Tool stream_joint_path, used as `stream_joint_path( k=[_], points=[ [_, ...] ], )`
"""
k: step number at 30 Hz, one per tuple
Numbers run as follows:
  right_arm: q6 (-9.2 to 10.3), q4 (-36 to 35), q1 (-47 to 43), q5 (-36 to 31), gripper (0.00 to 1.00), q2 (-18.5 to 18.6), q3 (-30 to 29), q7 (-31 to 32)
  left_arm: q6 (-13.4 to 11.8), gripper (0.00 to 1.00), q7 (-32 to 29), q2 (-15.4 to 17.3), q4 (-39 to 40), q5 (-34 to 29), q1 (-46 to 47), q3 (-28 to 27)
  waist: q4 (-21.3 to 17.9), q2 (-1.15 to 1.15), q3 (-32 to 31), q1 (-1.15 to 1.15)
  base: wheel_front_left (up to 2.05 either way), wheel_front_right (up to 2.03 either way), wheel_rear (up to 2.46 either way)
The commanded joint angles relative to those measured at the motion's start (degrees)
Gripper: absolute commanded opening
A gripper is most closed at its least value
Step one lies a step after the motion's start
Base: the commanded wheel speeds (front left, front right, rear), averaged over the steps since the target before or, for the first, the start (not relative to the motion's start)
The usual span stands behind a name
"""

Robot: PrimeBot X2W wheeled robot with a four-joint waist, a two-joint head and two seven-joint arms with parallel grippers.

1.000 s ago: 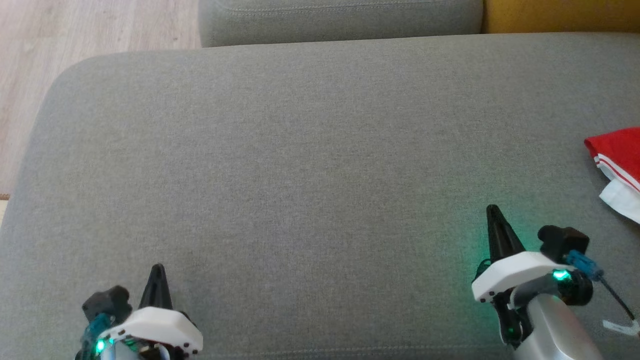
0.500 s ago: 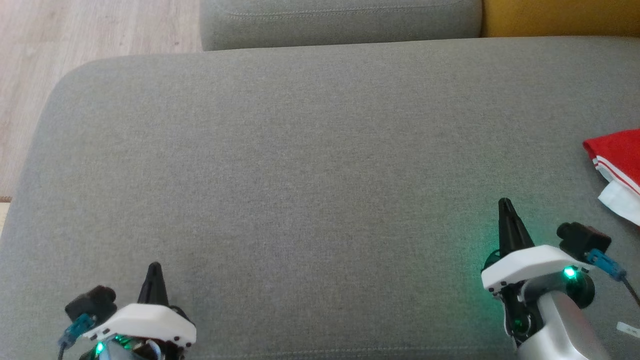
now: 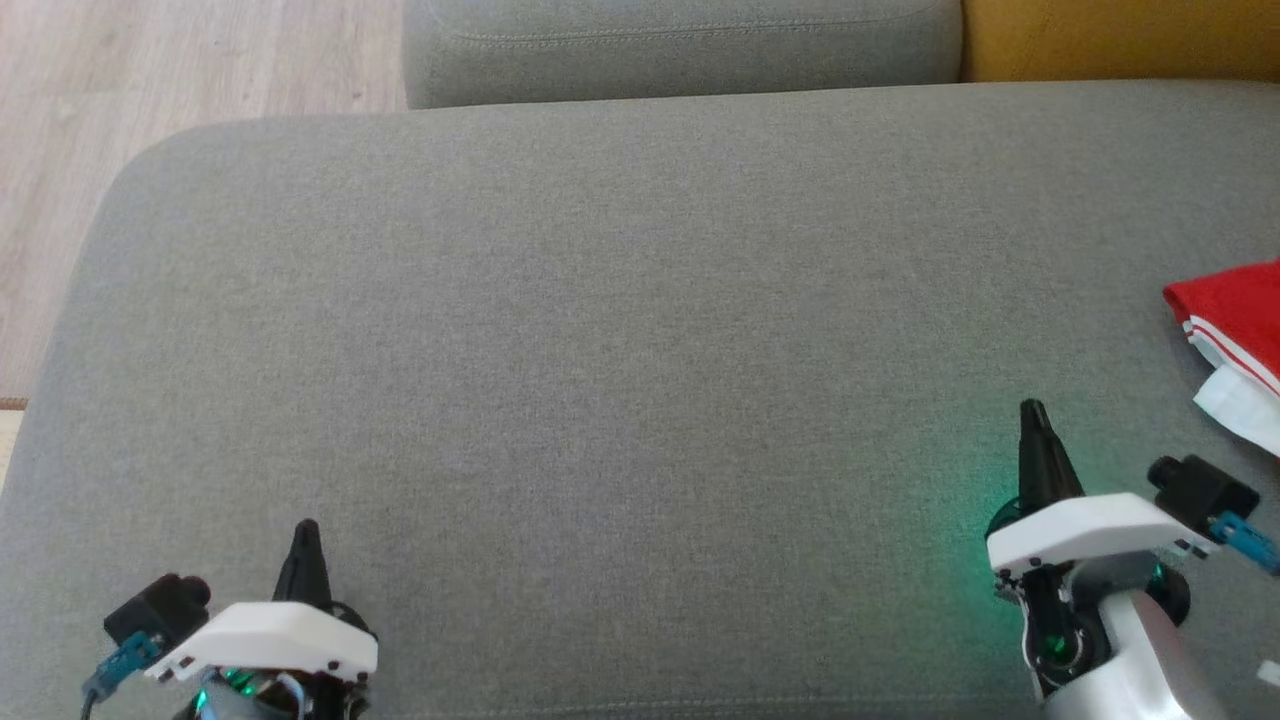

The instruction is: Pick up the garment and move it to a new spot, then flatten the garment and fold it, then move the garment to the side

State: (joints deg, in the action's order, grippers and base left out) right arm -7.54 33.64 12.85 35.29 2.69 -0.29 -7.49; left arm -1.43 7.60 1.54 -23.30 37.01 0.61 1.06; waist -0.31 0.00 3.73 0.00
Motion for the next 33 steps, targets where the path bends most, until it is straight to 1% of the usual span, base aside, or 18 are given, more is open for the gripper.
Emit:
stream_joint_path(
  k=[1, 30, 33],
  points=[
    [0.02, -2.5, 0.9, 1.9, 0.0, 0.3, 0.0, 0.4, 0.4, 0.0, -0.3, 0.6, 2.3, 1.7, 3.1, -1.3, 0.0, 0.0, -0.1, 0.0, 0.0, 0.0, 0.0],
    [0.03, -8.8, -1.9, 22.1, 0.0, 0.2, -2.3, 5.4, 3.5, 0.0, -5.3, 0.9, 4.9, 21.3, 4.0, -3.6, 0.1, 0.0, -1.3, 0.0, 0.0, 0.0, 0.0],
    [0.03, -9.2, -2.0, 23.4, 0.0, 0.2, -2.4, 5.7, 3.7, 0.0, -5.7, 0.9, 5.0, 22.6, 4.1, -3.7, 0.1, 0.0, -1.4, 0.0, 0.0, 0.0, 0.0]
  ],
)
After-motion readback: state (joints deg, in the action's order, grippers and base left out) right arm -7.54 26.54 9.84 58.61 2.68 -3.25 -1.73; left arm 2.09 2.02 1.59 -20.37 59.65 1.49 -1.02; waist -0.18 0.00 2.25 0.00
